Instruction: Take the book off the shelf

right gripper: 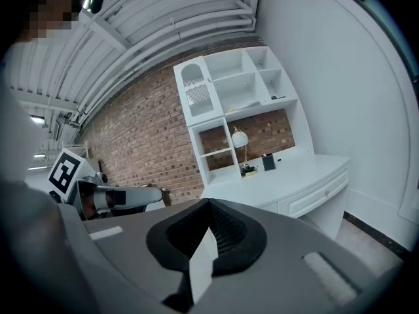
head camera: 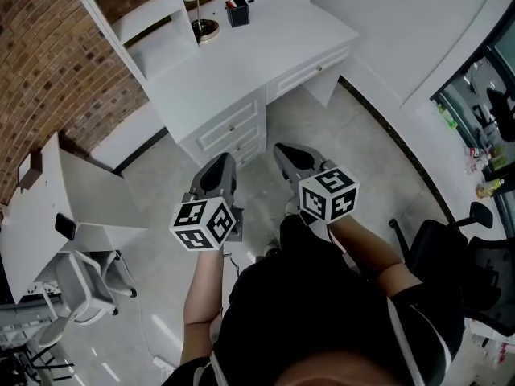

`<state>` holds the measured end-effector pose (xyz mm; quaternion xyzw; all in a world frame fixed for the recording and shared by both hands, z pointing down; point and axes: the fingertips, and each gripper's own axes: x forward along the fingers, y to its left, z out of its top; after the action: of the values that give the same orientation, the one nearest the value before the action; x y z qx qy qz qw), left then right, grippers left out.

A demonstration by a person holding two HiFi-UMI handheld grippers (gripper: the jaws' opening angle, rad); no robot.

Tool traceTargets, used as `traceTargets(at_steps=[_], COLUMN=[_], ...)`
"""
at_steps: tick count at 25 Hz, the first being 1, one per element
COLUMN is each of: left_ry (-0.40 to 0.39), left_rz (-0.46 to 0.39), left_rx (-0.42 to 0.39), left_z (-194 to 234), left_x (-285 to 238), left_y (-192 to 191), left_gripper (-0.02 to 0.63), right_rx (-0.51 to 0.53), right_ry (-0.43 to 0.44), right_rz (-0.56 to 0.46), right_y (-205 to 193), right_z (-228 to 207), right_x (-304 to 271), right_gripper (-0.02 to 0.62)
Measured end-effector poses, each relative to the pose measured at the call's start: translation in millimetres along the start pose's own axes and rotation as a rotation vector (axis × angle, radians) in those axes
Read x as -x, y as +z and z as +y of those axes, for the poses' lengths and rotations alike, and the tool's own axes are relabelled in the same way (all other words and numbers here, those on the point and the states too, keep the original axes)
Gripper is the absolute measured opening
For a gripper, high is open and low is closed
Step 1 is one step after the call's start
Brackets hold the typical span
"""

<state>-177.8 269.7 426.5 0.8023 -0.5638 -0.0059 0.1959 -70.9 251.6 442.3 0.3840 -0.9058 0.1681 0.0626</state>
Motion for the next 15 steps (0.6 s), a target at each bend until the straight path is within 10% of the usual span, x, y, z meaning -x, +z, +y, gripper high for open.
traceTargets(at_steps=[15], left_ry=[0.027], left_rz=[0.000], left_rx=[-0.011], left_z=[9], left_x=[-112], left_y=[30], left_gripper=[0.006], right_rx=[0.030], right_ry=[0.056], right_rz=[0.005], right_y=[51], right_z=[-72], right_x=[-64], right_gripper=[-0.003])
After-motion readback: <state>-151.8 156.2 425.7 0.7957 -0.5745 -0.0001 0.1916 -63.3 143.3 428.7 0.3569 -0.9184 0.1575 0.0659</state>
